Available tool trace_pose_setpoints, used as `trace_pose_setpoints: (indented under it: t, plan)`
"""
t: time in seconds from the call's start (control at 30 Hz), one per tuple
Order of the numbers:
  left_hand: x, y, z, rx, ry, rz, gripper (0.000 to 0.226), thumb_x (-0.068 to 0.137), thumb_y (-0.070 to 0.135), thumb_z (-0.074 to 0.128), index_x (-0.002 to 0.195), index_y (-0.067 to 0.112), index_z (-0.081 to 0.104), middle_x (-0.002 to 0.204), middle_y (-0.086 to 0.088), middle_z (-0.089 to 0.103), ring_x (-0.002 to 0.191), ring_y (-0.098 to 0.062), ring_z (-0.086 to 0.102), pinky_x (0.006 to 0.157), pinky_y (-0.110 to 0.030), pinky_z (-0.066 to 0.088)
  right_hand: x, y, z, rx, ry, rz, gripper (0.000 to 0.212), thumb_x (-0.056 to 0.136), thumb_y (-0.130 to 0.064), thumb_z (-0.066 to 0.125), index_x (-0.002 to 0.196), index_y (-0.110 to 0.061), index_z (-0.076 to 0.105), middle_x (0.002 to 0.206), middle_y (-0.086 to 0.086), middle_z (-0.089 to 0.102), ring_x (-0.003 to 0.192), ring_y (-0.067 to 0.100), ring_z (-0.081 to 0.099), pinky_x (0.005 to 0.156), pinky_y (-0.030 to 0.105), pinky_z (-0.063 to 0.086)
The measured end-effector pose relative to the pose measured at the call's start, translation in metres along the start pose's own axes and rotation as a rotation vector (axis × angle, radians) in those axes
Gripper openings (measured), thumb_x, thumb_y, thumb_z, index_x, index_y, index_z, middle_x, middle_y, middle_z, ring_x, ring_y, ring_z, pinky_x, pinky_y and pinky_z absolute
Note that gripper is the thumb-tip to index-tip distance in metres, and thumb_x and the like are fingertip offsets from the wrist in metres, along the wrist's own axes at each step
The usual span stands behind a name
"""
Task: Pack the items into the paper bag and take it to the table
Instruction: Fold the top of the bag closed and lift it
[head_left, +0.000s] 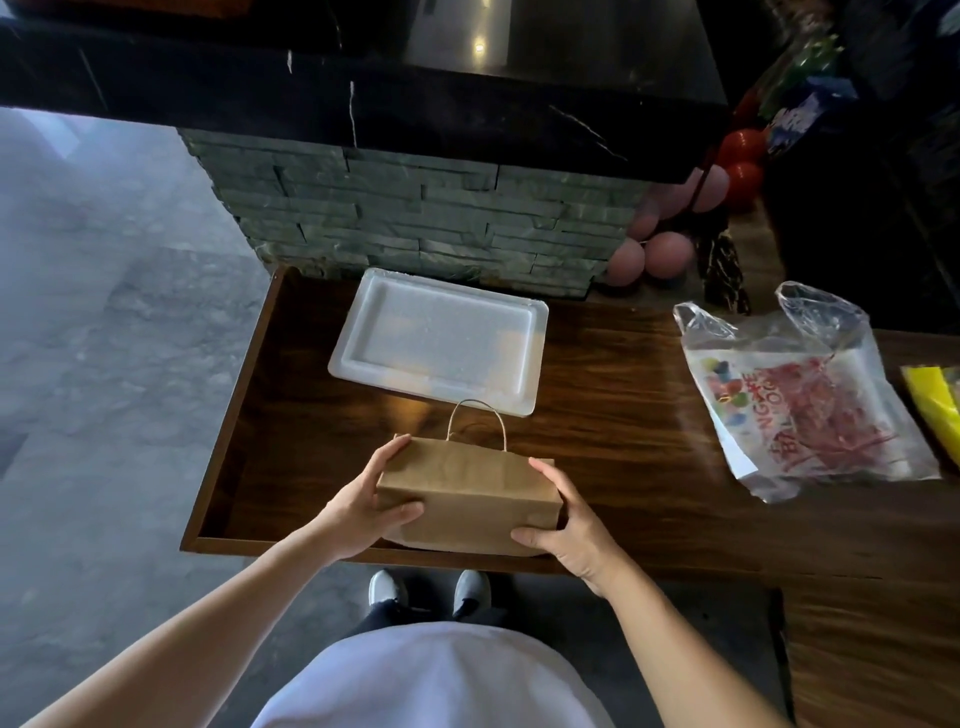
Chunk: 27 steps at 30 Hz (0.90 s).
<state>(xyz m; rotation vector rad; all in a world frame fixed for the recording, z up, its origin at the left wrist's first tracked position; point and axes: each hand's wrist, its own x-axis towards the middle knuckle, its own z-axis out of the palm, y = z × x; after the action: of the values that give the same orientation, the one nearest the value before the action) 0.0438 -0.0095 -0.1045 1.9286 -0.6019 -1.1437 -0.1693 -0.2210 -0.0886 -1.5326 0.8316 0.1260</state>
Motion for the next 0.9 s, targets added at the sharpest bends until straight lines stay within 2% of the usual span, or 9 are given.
trace_pose_setpoints:
  t: [0.1, 0.17, 0.27, 0.33, 0.53, 0.67, 0.73, 0.83, 0.9]
  plan:
    - [-0.003, 0.0, -0.001, 0.047, -0.013, -0.018, 0.078, 0.088, 0.033, 0.073, 0.138, 0.066, 0.022, 0.118, 0.004, 0.056, 0.078, -0.012, 0.064, 0.064, -0.021, 0.055, 0.005, 0.004, -0.001, -0.042, -0.033, -0.046, 0.087, 0.069, -0.023, 0.089, 0.135, -0.05, 0.039, 0.137, -0.003, 0.047, 0.122, 0.017, 0.048, 0.101, 0.042, 0.049]
    - [-0.002, 0.0, -0.002, 0.026, -0.01, -0.04, 0.078, 0.086, 0.037, 0.074, 0.138, 0.065, 0.024, 0.116, 0.003, 0.055, 0.069, -0.013, 0.063, 0.056, -0.023, 0.056, 0.011, 0.009, -0.005, -0.057, -0.058, -0.074, 0.083, 0.071, -0.026, 0.088, 0.135, -0.046, 0.038, 0.138, 0.0, 0.047, 0.123, 0.019, 0.049, 0.103, 0.042, 0.047]
    - [-0.001, -0.005, 0.005, -0.083, 0.018, -0.052, 0.086, 0.075, 0.038, 0.084, 0.139, 0.058, 0.03, 0.122, 0.007, 0.05, 0.091, -0.025, 0.065, 0.063, -0.035, 0.062, 0.018, 0.013, -0.009, -0.064, -0.093, -0.098, 0.078, 0.072, -0.028, 0.087, 0.131, -0.048, 0.04, 0.133, 0.0, 0.05, 0.119, 0.019, 0.051, 0.1, 0.04, 0.049]
    - [-0.001, -0.005, 0.01, -0.142, 0.06, -0.037, 0.089, 0.069, 0.04, 0.087, 0.138, 0.056, 0.033, 0.126, 0.008, 0.049, 0.101, -0.025, 0.063, 0.067, -0.035, 0.063, 0.021, 0.01, -0.009, -0.059, -0.079, -0.105, 0.077, 0.07, -0.025, 0.088, 0.13, -0.043, 0.043, 0.13, 0.003, 0.052, 0.118, 0.021, 0.052, 0.099, 0.042, 0.049]
    - [-0.019, 0.002, 0.01, -0.375, 0.144, -0.003, 0.081, 0.069, 0.036, 0.088, 0.136, 0.044, 0.043, 0.125, -0.006, 0.048, 0.106, -0.036, 0.062, 0.067, -0.052, 0.062, 0.012, -0.026, -0.01, -0.199, -0.037, -0.27, 0.053, 0.079, -0.024, 0.081, 0.126, -0.029, 0.057, 0.129, 0.001, 0.049, 0.12, 0.015, 0.048, 0.103, 0.047, 0.043]
    - [-0.053, 0.011, -0.008, -0.449, 0.254, 0.05, 0.076, 0.068, 0.04, 0.088, 0.132, 0.043, 0.047, 0.125, -0.008, 0.048, 0.106, -0.035, 0.062, 0.065, -0.053, 0.062, 0.004, -0.065, 0.008, -0.215, -0.066, -0.39, 0.044, 0.079, -0.024, 0.078, 0.121, -0.022, 0.064, 0.127, -0.001, 0.054, 0.123, 0.011, 0.048, 0.107, 0.047, 0.04]
    - [-0.081, 0.011, -0.026, -0.476, 0.363, 0.091, 0.072, 0.067, 0.042, 0.087, 0.13, 0.043, 0.05, 0.124, -0.009, 0.049, 0.104, -0.033, 0.063, 0.063, -0.051, 0.062, 0.002, -0.092, 0.03, -0.219, -0.1, -0.447, 0.047, 0.078, -0.03, 0.077, 0.122, -0.026, 0.063, 0.127, 0.0, 0.053, 0.122, 0.01, 0.048, 0.107, 0.046, 0.041]
    - [-0.138, -0.001, -0.054, -0.62, 0.533, 0.141, 0.065, 0.067, 0.04, 0.085, 0.125, 0.038, 0.055, 0.125, -0.015, 0.048, 0.103, -0.03, 0.06, 0.064, -0.052, 0.062, -0.009, -0.13, 0.087, -0.237, -0.181, -0.536, 0.056, 0.074, -0.05, 0.077, 0.123, -0.044, 0.053, 0.126, -0.012, 0.045, 0.119, 0.005, 0.047, 0.101, 0.045, 0.048]
    - [-0.183, -0.016, -0.07, -0.68, 0.647, 0.158, 0.063, 0.067, 0.038, 0.084, 0.123, 0.037, 0.056, 0.125, -0.018, 0.049, 0.103, -0.031, 0.06, 0.067, -0.056, 0.061, -0.019, -0.145, 0.137, -0.259, -0.216, -0.61, 0.065, 0.071, -0.047, 0.082, 0.125, -0.044, 0.046, 0.129, -0.013, 0.043, 0.121, 0.009, 0.046, 0.101, 0.047, 0.047]
